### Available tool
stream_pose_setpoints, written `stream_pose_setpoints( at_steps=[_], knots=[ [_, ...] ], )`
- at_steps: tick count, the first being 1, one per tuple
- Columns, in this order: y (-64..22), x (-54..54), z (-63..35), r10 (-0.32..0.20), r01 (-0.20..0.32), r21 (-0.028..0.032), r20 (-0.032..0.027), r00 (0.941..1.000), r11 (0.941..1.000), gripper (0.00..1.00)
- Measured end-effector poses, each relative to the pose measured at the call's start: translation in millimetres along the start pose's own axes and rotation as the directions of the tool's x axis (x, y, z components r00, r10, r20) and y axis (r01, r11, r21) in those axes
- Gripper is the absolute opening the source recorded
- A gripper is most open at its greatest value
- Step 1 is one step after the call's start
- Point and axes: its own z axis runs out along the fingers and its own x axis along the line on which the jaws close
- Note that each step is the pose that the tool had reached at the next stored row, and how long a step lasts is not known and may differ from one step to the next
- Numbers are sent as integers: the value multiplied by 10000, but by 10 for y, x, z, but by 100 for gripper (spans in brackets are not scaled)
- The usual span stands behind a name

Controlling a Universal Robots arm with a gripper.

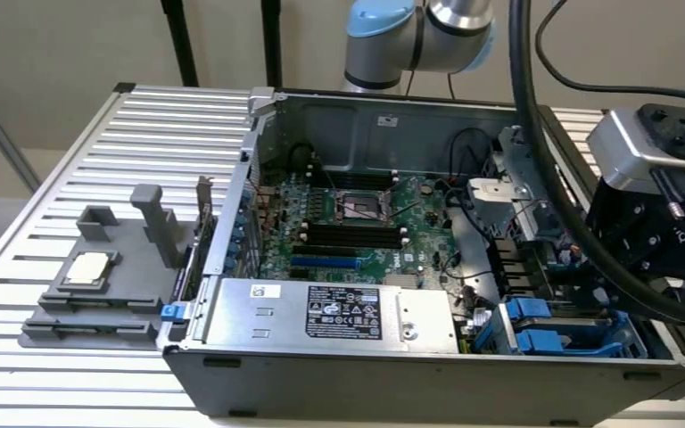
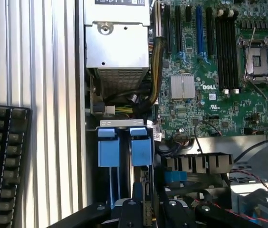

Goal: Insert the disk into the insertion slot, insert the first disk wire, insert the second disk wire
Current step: 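Insert the first disk wire, then insert the second disk wire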

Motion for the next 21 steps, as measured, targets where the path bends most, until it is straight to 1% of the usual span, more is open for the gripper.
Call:
stream_pose_setpoints(
  at_steps=[5, 7, 21],
  knots=[
    [220, 35, -10, 0, 0, 0, 1, 10000, 10000, 24],
    [264, 39, -8, 0, 0, 0, 2, 10000, 10000, 24],
    [263, 39, -8, -9, 9, -1, 0, 10000, 10000, 24]
  ],
)
